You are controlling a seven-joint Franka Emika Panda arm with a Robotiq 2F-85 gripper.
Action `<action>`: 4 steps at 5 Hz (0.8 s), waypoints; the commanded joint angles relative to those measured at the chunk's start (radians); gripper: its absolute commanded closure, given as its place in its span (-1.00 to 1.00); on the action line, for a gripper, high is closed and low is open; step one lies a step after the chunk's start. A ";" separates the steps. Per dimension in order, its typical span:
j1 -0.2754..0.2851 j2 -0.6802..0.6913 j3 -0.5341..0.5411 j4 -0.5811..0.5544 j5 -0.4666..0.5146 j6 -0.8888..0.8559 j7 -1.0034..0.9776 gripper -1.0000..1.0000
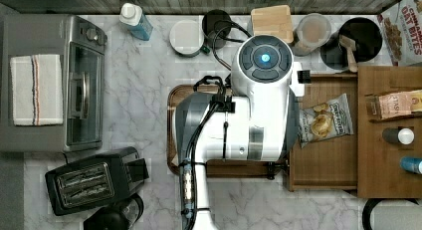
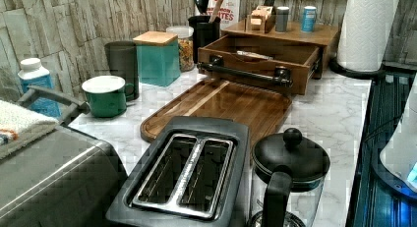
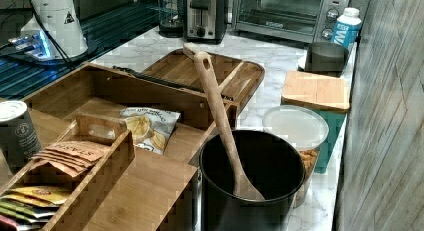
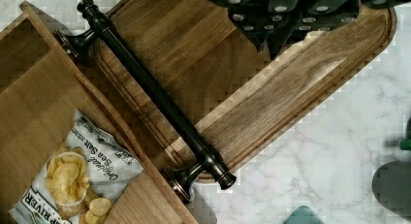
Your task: Close the drawer.
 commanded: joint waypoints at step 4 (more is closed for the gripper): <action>0.013 0.025 0.025 -0.139 -0.030 0.177 -0.440 1.00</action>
